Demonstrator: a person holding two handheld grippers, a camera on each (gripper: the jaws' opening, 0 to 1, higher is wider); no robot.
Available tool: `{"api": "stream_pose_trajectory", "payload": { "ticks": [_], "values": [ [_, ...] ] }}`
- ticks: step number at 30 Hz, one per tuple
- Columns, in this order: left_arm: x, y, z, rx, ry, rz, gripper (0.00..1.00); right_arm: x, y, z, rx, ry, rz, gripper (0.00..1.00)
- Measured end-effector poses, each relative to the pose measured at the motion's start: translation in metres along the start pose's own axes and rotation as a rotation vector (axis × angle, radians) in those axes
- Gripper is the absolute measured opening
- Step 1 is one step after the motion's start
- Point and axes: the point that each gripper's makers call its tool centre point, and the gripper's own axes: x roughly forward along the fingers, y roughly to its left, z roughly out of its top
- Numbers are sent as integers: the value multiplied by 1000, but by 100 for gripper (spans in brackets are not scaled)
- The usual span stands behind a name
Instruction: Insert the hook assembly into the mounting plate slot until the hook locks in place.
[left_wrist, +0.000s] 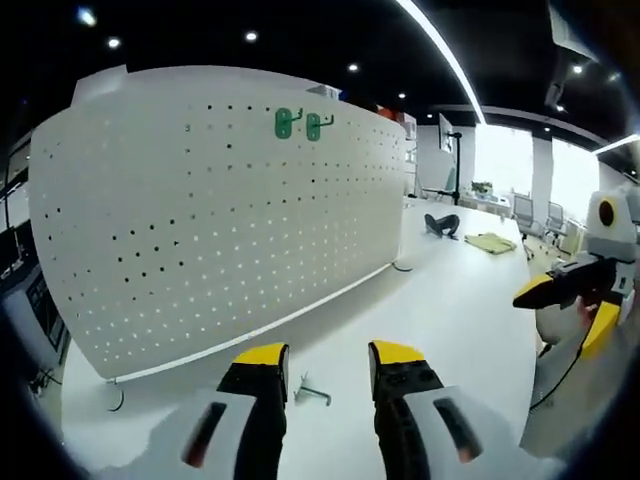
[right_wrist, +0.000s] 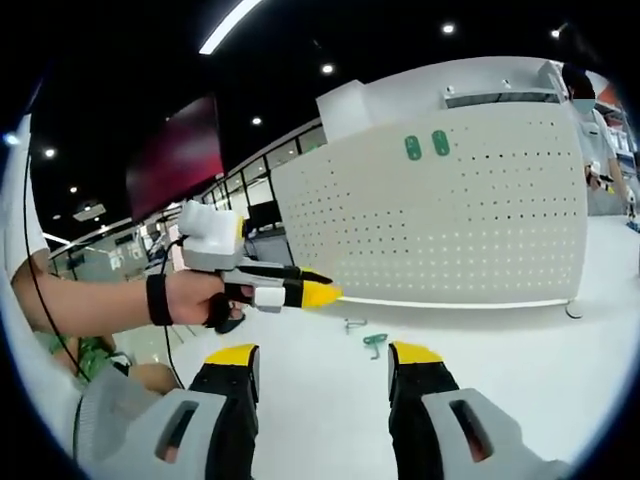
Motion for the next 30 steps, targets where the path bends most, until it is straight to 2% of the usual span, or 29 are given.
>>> {"api": "stream_pose_trajectory", "payload": {
  "ticks": [6, 8, 11, 17, 23, 30],
  "values": [
    [7, 5, -12, 23, 26, -4, 33, 2, 5, -11, -1, 34, 9, 52],
    [6, 12, -12, 96, 25, 34, 30, 2, 4, -15, 0, 48, 9, 52],
    [8, 11, -16, 80, 27, 24, 29, 2, 4, -17, 10, 48, 3, 52],
    [13, 13, -33, 82, 68, 21, 28, 1, 5, -21, 18, 58, 0, 52],
    [16, 23, -47, 75, 104, 58, 22, -2, 2, -25, 21, 69, -11, 51],
    [20, 27, -54, 60, 119, 56, 22, -3, 3, -32, 22, 103, -7, 51]
  ]
}}
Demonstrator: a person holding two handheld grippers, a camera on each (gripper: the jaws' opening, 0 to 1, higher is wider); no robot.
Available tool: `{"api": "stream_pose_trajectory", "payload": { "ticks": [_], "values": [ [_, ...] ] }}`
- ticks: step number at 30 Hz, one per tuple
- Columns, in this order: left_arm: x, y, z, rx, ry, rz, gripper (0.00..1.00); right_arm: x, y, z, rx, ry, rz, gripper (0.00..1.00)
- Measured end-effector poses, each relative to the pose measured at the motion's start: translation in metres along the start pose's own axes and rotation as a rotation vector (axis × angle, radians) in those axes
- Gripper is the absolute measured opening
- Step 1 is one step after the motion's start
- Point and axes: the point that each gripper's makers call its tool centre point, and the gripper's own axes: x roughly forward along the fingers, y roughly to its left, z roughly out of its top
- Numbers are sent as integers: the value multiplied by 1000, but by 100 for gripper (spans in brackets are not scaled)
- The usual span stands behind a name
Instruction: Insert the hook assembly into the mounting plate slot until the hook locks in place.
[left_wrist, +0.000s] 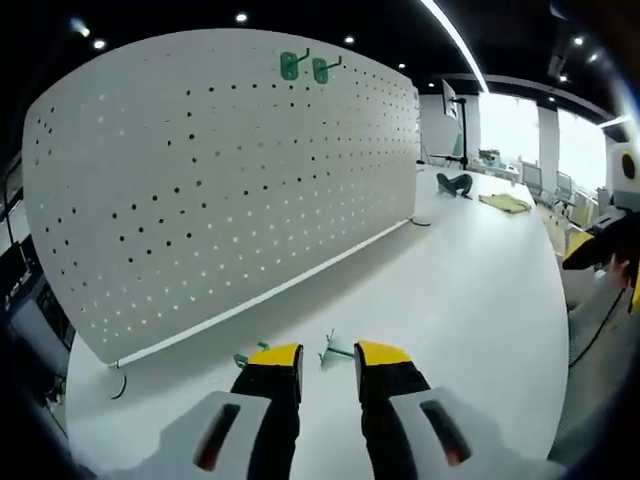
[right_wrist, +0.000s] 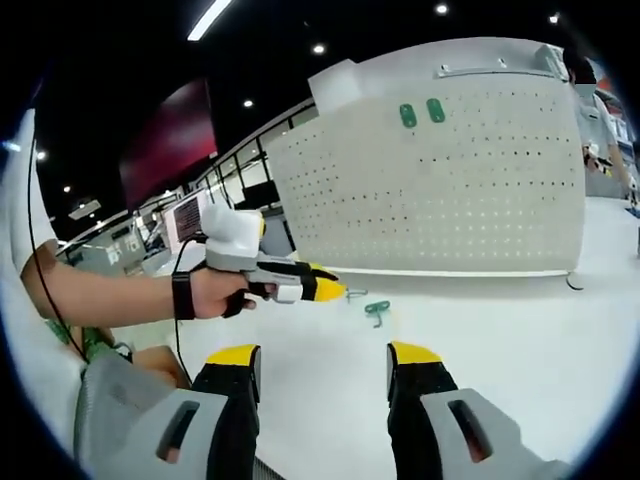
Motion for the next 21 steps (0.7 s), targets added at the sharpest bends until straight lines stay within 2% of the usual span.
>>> {"api": "stream_pose_trajectory", "payload": {
  "ticks": [9, 15, 18, 21],
  "values": [
    [12, 4, -15, -35, 33, -5, 21, 1, 0, -13, -20, 60, -11, 51],
    [23, 2, -21, -67, 38, -15, 22, 4, -1, -14, -14, 71, -22, 51],
    [27, 0, -23, -58, 46, -19, 21, 4, -1, -14, -4, 71, -24, 51],
    [35, 0, -27, -68, 54, -23, 21, 3, -3, -20, -1, 89, -32, 51]
  ]
}}
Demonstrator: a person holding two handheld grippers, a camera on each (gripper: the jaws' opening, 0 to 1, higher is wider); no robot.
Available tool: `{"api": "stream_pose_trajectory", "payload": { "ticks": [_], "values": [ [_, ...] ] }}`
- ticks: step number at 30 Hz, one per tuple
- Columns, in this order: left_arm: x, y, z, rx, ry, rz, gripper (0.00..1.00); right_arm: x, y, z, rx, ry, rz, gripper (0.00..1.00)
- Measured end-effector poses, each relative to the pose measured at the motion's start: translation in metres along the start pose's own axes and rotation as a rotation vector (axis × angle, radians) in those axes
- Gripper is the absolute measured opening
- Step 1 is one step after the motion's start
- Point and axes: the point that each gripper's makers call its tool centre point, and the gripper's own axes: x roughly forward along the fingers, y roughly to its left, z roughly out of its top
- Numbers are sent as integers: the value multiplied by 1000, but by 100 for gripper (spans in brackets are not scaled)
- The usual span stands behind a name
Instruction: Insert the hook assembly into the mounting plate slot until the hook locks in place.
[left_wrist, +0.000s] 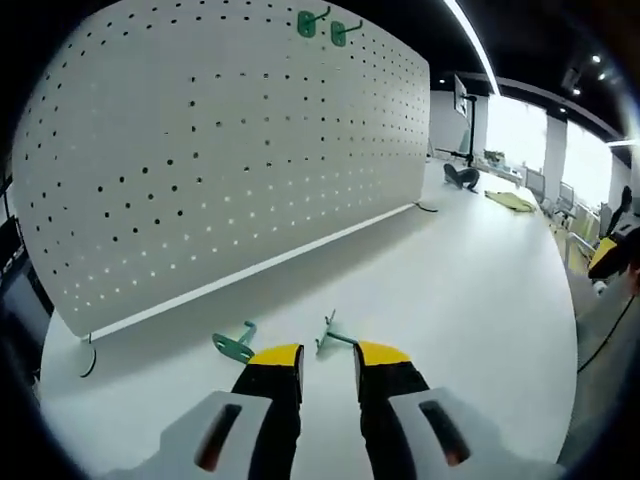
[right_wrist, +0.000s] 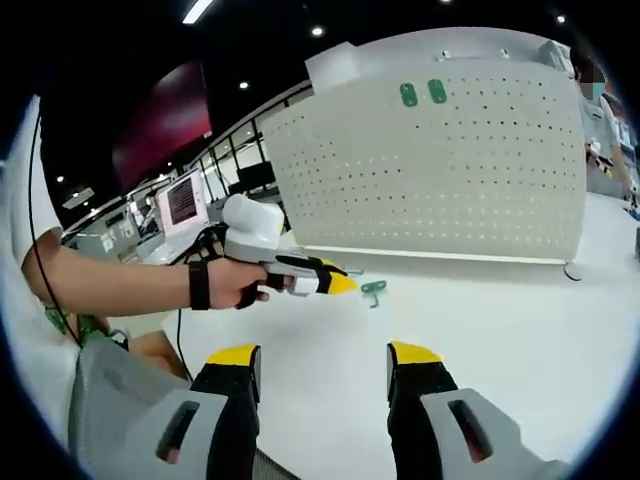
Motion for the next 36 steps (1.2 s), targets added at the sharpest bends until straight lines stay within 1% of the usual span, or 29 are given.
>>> {"api": "stream_pose_trajectory", "payload": {
  "ticks": [3, 5, 7, 9, 13, 15, 18, 22, 28, 36],
  "values": [
    [8, 2, -3, 5, 7, 0, 20, -3, -3, -4, 11, 2, -12, 51],
    [9, 1, -3, -14, 9, 0, 18, -5, -6, -7, 16, 8, -20, 51],
    [13, 2, -5, -15, 15, 2, 16, -7, -10, -10, 21, 18, -36, 51],
    [16, 2, -6, -20, 17, 2, 16, -9, -13, -9, 36, 4, -53, 50],
    [19, 3, -8, -40, 21, 5, 16, -9, -15, -9, 31, 12, -55, 50],
    [22, 3, -10, -51, 25, -5, 16, -10, -16, -9, 39, 13, -57, 50],
    [24, 4, -14, -45, 39, 0, 15, -10, -17, -9, 54, 6, -60, 50],
    [24, 4, -16, -52, 46, 4, 8, -11, -19, -9, 66, 9, -64, 50],
    [28, 1, -16, -31, 41, -5, 8, -11, -21, -11, 70, 13, -68, 49],
    [33, -2, -18, -40, 47, -18, 5, -15, -20, -12, 68, 9, -78, 49]
  ]
}}
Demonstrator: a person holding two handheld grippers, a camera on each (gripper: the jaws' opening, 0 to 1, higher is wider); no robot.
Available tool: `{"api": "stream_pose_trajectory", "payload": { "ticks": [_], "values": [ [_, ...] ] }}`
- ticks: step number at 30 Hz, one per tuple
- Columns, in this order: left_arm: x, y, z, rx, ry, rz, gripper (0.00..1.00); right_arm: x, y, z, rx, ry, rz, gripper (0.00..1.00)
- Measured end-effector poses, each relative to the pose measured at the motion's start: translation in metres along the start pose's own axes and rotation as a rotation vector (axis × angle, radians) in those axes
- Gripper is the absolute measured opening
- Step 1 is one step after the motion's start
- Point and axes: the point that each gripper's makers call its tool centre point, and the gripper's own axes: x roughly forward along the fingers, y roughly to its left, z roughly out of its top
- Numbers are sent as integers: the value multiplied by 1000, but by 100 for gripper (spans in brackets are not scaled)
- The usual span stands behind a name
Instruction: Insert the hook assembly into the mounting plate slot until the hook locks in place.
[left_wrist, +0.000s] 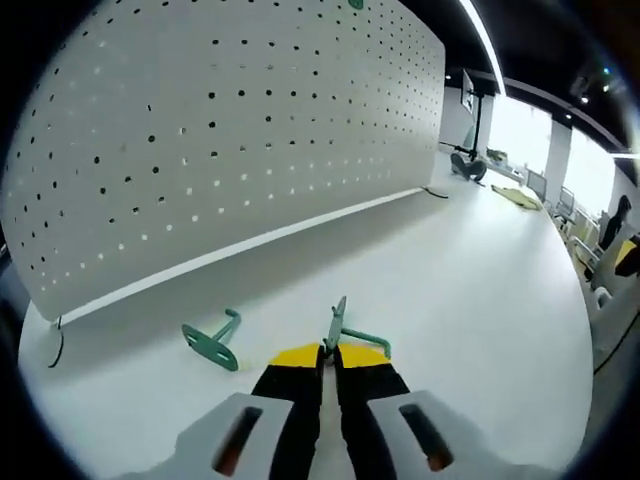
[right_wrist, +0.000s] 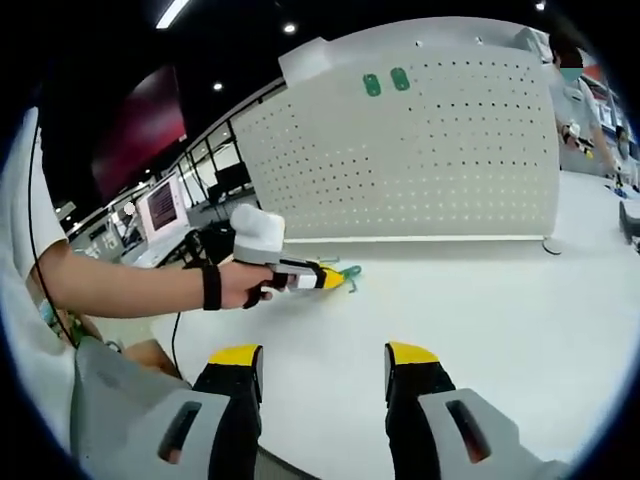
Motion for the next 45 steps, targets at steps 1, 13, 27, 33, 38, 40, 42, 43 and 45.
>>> {"api": "stream_pose_trajectory", "payload": {
  "ticks": [1, 13, 27, 33, 38, 40, 42, 43, 45],
  "values": [
    [0, 1, 0, 1, -1, 4, 5, 0, 0, 0, 3, -2, -2, 49],
    [-12, -2, 7, 33, -17, 3, 3, 2, 4, 4, -9, -6, 6, 49],
    [-43, -12, 27, 67, -80, -21, 3, 3, 9, 11, -18, -24, 23, 48],
    [-48, -16, 25, 74, -80, -30, 3, 3, 12, 13, -24, -34, 31, 46],
    [-56, -24, 28, 82, -94, -39, 3, 3, 14, 16, -30, -42, 36, 46],
    [-58, -27, 28, 89, -96, -42, 3, 2, 15, 16, -32, -43, 37, 46],
    [-62, -30, 29, 97, -100, -50, 3, 2, 15, 17, -35, -44, 40, 45],
    [-65, -32, 29, 100, -101, -51, 3, 2, 15, 18, -36, -45, 41, 45],
    [-71, -35, 30, 102, -106, -53, 3, 2, 15, 21, -35, -49, 44, 45]
  ]
}}
